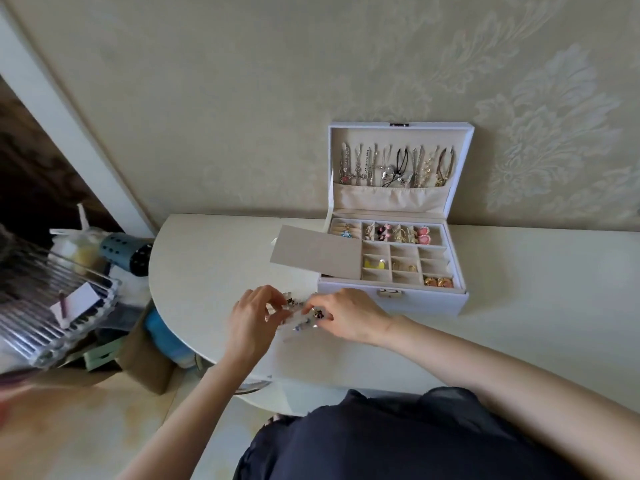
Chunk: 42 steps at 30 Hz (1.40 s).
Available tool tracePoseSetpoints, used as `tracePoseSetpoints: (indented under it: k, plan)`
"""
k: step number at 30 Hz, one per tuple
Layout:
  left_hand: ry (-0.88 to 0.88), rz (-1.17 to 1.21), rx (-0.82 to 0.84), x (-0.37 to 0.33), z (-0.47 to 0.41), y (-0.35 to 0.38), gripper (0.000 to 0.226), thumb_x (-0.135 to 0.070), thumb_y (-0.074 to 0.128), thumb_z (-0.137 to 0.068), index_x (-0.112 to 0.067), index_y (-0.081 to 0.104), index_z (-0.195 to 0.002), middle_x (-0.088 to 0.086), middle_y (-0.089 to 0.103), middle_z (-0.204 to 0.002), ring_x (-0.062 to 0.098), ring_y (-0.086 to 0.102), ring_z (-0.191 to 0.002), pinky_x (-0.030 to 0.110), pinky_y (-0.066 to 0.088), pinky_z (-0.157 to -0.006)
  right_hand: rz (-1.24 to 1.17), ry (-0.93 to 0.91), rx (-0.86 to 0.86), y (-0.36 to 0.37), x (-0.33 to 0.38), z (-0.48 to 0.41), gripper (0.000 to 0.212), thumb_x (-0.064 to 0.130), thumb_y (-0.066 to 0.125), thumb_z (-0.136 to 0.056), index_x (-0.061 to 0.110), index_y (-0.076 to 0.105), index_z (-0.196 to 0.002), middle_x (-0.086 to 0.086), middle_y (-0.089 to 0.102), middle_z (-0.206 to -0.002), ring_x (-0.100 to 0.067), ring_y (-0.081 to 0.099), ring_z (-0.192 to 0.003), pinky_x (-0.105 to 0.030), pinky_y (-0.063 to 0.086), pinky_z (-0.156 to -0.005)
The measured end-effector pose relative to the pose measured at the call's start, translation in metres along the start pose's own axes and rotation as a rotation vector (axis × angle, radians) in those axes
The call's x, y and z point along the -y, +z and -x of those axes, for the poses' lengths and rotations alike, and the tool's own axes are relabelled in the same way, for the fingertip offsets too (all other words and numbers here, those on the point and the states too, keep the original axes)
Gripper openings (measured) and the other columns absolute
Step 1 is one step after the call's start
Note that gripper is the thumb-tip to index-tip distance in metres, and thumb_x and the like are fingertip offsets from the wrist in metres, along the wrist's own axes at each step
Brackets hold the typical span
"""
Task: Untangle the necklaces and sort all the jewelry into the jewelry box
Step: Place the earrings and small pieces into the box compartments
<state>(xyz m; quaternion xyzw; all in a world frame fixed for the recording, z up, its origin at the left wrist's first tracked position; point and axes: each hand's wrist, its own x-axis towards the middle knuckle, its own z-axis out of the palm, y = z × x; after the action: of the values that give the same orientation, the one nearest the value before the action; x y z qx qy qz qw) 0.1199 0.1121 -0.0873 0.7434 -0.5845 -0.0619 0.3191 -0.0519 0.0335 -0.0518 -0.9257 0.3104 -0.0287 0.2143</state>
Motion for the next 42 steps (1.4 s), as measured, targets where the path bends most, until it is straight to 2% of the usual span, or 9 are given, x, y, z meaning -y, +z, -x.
tracePoseSetpoints:
  k: [10,15,18,25,28,32,36,40,42]
  plan:
    - [-0.103,-0.045,-0.026,0.015,-0.003,0.005,0.012,-0.019,0.073,-0.079,-0.018,0.064,-0.087,-0.006,0.059,-0.081,0.021,0.051,-0.084,0.031,0.035,-0.07,0.016,0.004,-0.002,0.019,0.006,-0.013,0.013,0.018,0.054,-0.09,0.016,0.063,-0.099,-0.004,0.07,-0.092,-0.025,0.062,-0.089,-0.029,0.04,-0.074]
    - [-0.16,-0.092,0.031,0.01,-0.01,0.01,0.014,-0.026,0.069,-0.083,-0.02,0.066,-0.095,-0.002,0.06,-0.096,0.02,0.048,-0.098,0.029,0.034,-0.078,-0.045,-0.011,-0.115,0.019,0.002,-0.008,0.012,0.021,0.056,-0.089,0.016,0.064,-0.097,0.017,0.045,-0.055,-0.005,0.041,-0.053,-0.027,0.043,-0.072]
    - [-0.166,-0.109,0.051,0.009,-0.014,0.014,0.013,-0.028,0.069,-0.082,-0.02,0.066,-0.092,0.0,0.059,-0.097,0.022,0.049,-0.1,0.029,0.035,-0.078,-0.099,0.019,-0.207,0.017,0.0,-0.007,0.008,0.022,0.06,-0.087,0.017,0.063,-0.092,0.014,0.038,-0.046,-0.002,0.036,-0.046,-0.027,0.039,-0.063]
    - [-0.118,-0.083,-0.058,0.004,-0.016,0.011,0.013,-0.027,0.07,-0.082,-0.015,0.065,-0.085,0.001,0.059,-0.091,0.023,0.05,-0.09,0.028,0.03,-0.071,-0.348,0.119,-0.342,0.007,-0.006,0.003,0.005,0.02,0.067,-0.08,0.018,0.063,-0.078,0.007,0.059,-0.068,-0.007,0.05,-0.06,-0.028,0.042,-0.063]
    - [-0.063,-0.058,-0.112,-0.003,-0.019,0.006,0.015,-0.025,0.071,-0.082,-0.013,0.062,-0.082,0.0,0.061,-0.084,0.024,0.052,-0.081,0.031,0.033,-0.067,-0.403,0.098,-0.353,0.001,-0.009,0.004,0.009,0.014,0.067,-0.08,0.017,0.061,-0.075,0.009,0.057,-0.079,-0.003,0.048,-0.061,-0.022,0.04,-0.063]
    - [-0.023,0.002,-0.141,-0.014,-0.022,-0.002,0.013,-0.021,0.069,-0.084,-0.012,0.059,-0.081,0.0,0.064,-0.081,0.023,0.054,-0.077,0.034,0.039,-0.065,-0.503,0.151,-0.361,-0.01,-0.009,0.006,0.017,0.008,0.066,-0.08,0.017,0.057,-0.07,0.009,0.055,-0.074,-0.01,0.051,-0.063,-0.026,0.043,-0.06]
    - [-0.076,0.192,-0.097,-0.032,-0.024,-0.006,0.015,-0.018,0.065,-0.087,-0.017,0.052,-0.08,-0.002,0.065,-0.08,0.017,0.058,-0.075,0.032,0.043,-0.063,-0.689,0.246,-0.376,-0.023,-0.01,0.011,0.022,0.0,0.061,-0.083,0.014,0.052,-0.069,-0.005,0.058,-0.063,-0.011,0.057,-0.054,-0.029,0.045,-0.046]
    - [-0.112,0.4,-0.037,-0.061,-0.026,-0.008,0.015,-0.013,0.065,-0.087,-0.009,0.052,-0.081,0.003,0.067,-0.077,0.005,0.06,-0.064,0.012,0.04,-0.056,-0.737,0.277,-0.432,-0.035,-0.015,0.025,0.021,-0.003,0.06,-0.083,0.009,0.049,-0.069,-0.016,0.062,-0.07,-0.005,0.055,-0.046,-0.026,0.043,-0.043]
    - [-0.12,0.44,0.001,-0.075,-0.029,-0.007,0.015,-0.013,0.064,-0.087,-0.009,0.052,-0.08,0.008,0.069,-0.077,0.011,0.06,-0.065,0.011,0.041,-0.054,-0.765,0.286,-0.456,-0.041,-0.019,0.033,0.017,-0.004,0.061,-0.083,0.005,0.052,-0.072,-0.018,0.061,-0.07,-0.006,0.057,-0.046,-0.024,0.047,-0.045]
